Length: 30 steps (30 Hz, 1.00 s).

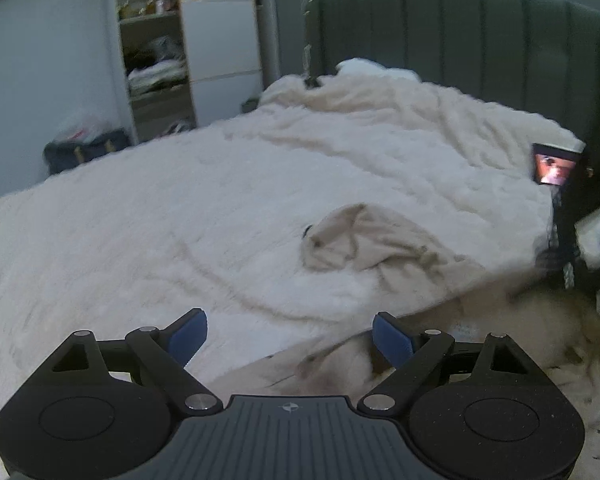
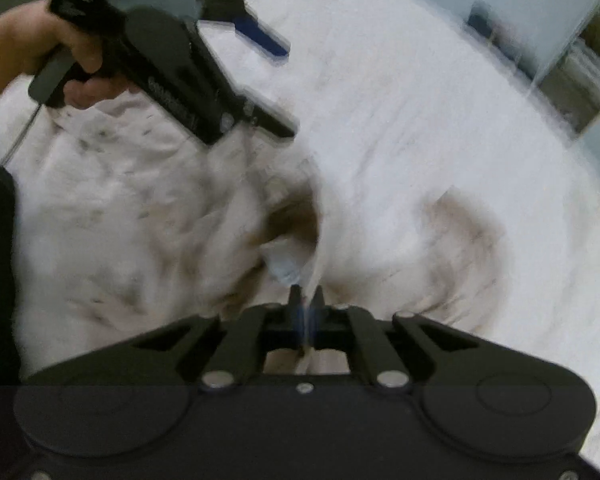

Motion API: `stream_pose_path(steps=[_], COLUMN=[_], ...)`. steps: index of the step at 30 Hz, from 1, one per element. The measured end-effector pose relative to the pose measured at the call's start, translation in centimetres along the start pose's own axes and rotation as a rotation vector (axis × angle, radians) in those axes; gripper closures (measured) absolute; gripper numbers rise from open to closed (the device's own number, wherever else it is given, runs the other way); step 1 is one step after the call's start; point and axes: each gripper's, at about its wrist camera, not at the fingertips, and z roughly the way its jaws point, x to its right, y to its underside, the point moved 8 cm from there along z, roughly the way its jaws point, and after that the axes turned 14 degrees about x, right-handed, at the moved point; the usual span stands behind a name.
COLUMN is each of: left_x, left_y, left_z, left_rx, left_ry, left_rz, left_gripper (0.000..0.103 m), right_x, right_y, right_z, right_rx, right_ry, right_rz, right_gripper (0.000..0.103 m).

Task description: Fold clothes

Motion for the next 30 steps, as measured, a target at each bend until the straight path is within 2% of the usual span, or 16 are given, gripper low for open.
stream_pose_path(steps=[2,4,7,9,11,15,18,20,22,23,25,26,30], left_x=[0.4,0.6,1.0,1.7,3.2,4.8,5.4,5.5,5.3,5.1,4.3,3.8,2.3], left_y=[-1.3,-3.2,-5.1,-6.0,-7.0,-7.7,-7.0,-6.4,-5.7,-5.5,-5.2,-5.0,-4.5], left_z=[-0.8,-1.9,-3.6,-4.7,-6.1,-6.2,-4.0,-2.6,-1.4,-1.0,-0.5,-0.4,-0.9], left_rx=[0.069,0.179,0.289,0.338,0.387,0.393,0.310,0.249,0.209,0.192,0.156,0.138,0.110], left_ry=[0.003,-0.018,-0.007,0.057,0.195,0.275,0.247,0.204,0.145,0.127,0.098,0.079,0.045], left_rz=[0.025,0.040,0.032,0.009,-0.017,-0.013,0.003,0.034,0.080,0.087,0.076,0.070,0.031], left_gripper=[0.016,0.016,0.016,0.015,0.015,0.015,0.016,0.024,0.054,0.062,0.087,0.091,0.093], right_x=[1.1,2.3,3.9,5.1,5.8,5.6,4.9,4.7,4.8,4.9,5.1,5.2,5.5], right_y=[-1.7,-3.0,-4.0,-4.1,-4.0,-4.2,-4.4,-4.5,-4.4,-4.4,-4.4,-4.2,-3.1], right_z=[-2.0,-3.6,-4.3,-4.5,-4.5,-4.6,-4.5,-4.3,-3.9,-3.7,-3.8,-3.8,-3.7], right_rx=[0.088,0.147,0.156,0.149,0.146,0.153,0.152,0.146,0.132,0.123,0.120,0.117,0.105], right_ry=[0.083,0.162,0.225,0.249,0.258,0.258,0.260,0.256,0.256,0.257,0.262,0.265,0.253], right_rz=[-0.130,-0.221,-0.207,-0.153,-0.119,-0.102,-0.123,-0.117,-0.109,-0.102,-0.090,-0.082,-0.047], right_gripper=[0.102,0.102,0.102,0.102,0.102,0.102,0.102,0.102,0.102,0.102,0.102,0.102,0.102])
